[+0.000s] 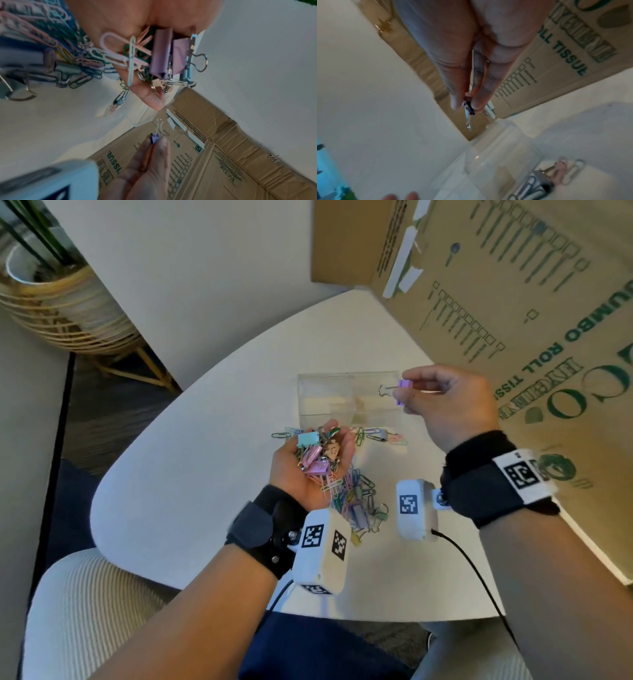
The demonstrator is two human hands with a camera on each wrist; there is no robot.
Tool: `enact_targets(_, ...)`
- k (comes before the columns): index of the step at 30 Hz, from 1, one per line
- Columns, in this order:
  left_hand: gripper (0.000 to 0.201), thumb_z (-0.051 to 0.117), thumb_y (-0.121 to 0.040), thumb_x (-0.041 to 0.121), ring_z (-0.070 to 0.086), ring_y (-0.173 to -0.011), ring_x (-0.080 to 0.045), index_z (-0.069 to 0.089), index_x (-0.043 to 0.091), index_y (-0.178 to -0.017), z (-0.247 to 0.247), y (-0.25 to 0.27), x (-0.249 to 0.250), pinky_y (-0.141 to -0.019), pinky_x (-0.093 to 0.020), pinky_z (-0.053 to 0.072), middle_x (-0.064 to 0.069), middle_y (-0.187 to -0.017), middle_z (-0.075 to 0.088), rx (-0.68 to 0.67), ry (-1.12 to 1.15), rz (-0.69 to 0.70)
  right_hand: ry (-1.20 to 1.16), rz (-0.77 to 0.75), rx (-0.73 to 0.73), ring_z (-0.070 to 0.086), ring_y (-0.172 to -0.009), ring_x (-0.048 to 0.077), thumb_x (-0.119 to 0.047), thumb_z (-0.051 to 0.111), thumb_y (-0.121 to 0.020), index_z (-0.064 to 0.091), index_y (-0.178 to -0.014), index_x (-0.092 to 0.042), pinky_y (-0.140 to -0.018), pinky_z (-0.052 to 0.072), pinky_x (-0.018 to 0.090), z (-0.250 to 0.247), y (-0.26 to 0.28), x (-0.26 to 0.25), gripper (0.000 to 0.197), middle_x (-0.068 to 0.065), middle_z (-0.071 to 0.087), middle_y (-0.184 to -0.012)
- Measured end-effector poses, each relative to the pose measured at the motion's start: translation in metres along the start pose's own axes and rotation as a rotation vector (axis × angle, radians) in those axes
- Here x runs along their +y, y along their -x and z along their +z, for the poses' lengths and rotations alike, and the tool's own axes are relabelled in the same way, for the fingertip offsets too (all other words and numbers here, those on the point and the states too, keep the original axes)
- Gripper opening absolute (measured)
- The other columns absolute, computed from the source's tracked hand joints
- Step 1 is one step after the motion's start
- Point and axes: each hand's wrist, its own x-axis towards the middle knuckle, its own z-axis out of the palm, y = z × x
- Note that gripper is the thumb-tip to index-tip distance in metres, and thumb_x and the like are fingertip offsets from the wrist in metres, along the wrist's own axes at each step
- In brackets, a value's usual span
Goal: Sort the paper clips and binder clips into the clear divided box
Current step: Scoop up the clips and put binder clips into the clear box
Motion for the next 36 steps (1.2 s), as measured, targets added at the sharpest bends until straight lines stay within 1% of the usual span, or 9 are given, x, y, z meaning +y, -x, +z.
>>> enact_targets(2, 0.044, 0.037, -0.093, 0.020, 0.065, -0.084, -0.029, 0.071, -0.004, -0.081, -0.001, 0.000, -0.002, -0.076, -0.037, 0.057, -0.020, -0.103, 0.060, 0.002, -0.026, -0.012, 0.034, 0.045, 0.014, 0.068, -0.071, 0.017, -0.009, 0.077, -0.077, 0.071, -0.087, -0.026, -0.081, 0.059, 0.042, 0.004, -0.012, 0.010, 0.020, -0.003, 0.072, -0.079)
enact_targets(7, 0.042, 0.039, -0.092, 0.022, 0.066, -0.077, -0.029, 0.071, -0.004, -0.084, -0.002, 0.000, -0.006, -0.067, -0.034, 0.059, -0.018, -0.097, 0.063, 0.006, -0.071, -0.012, 0.132, 0.109, -0.042, 0.070, -0.081, 0.013, -0.022, 0.072, -0.080, 0.072, -0.098, -0.028, -0.085, 0.057, 0.033, 0.012, -0.032, 0.007, 0.020, -0.008, 0.074, -0.085)
enact_targets(10, 0.042, 0.039, -0.093, 0.022, 0.067, -0.076, -0.029, 0.071, -0.004, -0.084, -0.003, -0.001, -0.006, -0.068, -0.034, 0.058, -0.019, -0.097, 0.064, 0.006, -0.069, -0.012, 0.293, 0.091, -0.077, 0.062, -0.084, 0.010, -0.024, 0.065, -0.085, 0.071, -0.102, -0.028, -0.078, 0.045, 0.021, 0.007, -0.029, 0.000, 0.019, -0.007, 0.071, -0.095)
enact_targets(17, 0.044, 0.039, -0.093, 0.022, 0.068, -0.074, -0.030, 0.072, -0.005, -0.081, 0.000, 0.000, -0.006, -0.070, -0.036, 0.058, -0.020, -0.091, 0.066, 0.005, -0.050, -0.015, 0.319, -0.011, -0.140, 0.060, -0.071, 0.009, -0.025, 0.062, -0.086, 0.072, -0.089, -0.028, -0.060, 0.041, 0.020, 0.001, 0.000, -0.006, 0.010, -0.011, 0.066, -0.075)
enact_targets(21, 0.047, 0.038, -0.096, 0.024, 0.069, -0.075, -0.029, 0.072, -0.006, -0.083, 0.001, 0.002, -0.009, -0.067, -0.036, 0.060, -0.020, -0.089, 0.068, 0.005, -0.064, -0.008, 0.430, -0.074, -0.075, 0.060, -0.090, 0.012, -0.021, 0.064, -0.087, 0.069, -0.095, -0.031, -0.083, 0.048, 0.027, 0.006, -0.012, -0.003, 0.014, -0.015, 0.067, -0.093)
enact_targets(24, 0.051, 0.036, -0.097, 0.025, 0.069, -0.074, -0.029, 0.073, -0.004, -0.079, 0.001, 0.004, -0.012, -0.071, -0.036, 0.059, -0.018, -0.087, 0.070, 0.004, -0.070, -0.003, 0.624, -0.157, -0.225, 0.049, -0.123, 0.022, -0.013, 0.058, -0.091, 0.058, -0.127, -0.030, -0.107, 0.040, 0.038, 0.019, -0.032, 0.004, 0.039, -0.004, 0.052, -0.138)
enact_targets(26, 0.049, 0.037, -0.097, 0.026, 0.069, -0.074, -0.029, 0.072, -0.006, -0.085, 0.000, 0.004, -0.013, -0.069, -0.037, 0.059, -0.019, -0.088, 0.069, 0.006, -0.067, -0.003, 0.743, -0.173, -0.340, 0.039, -0.134, 0.026, -0.011, 0.054, -0.093, 0.052, -0.135, -0.029, -0.113, 0.033, 0.039, 0.028, -0.042, 0.007, 0.046, -0.002, 0.045, -0.146)
enact_targets(32, 0.044, 0.039, -0.091, 0.022, 0.069, -0.071, -0.026, 0.073, -0.001, -0.077, 0.001, 0.004, -0.012, -0.068, -0.032, 0.057, -0.015, -0.084, 0.070, -0.016, -0.110, -0.005, 0.701, -0.089, -0.247, 0.059, -0.095, 0.019, -0.017, 0.071, -0.084, 0.067, -0.114, -0.024, -0.088, 0.047, 0.028, 0.017, -0.042, 0.011, 0.030, -0.001, 0.066, -0.102)
enact_targets(36, 0.045, 0.039, -0.092, 0.024, 0.068, -0.072, -0.028, 0.074, -0.001, -0.079, -0.001, 0.001, -0.011, -0.072, -0.031, 0.054, -0.017, -0.088, 0.068, -0.003, -0.129, 0.013, 0.241, 0.071, -0.051, 0.069, -0.069, 0.017, -0.001, 0.062, -0.083, 0.072, -0.100, -0.022, -0.073, 0.057, 0.028, -0.001, -0.029, 0.028, 0.029, -0.002, 0.062, -0.076)
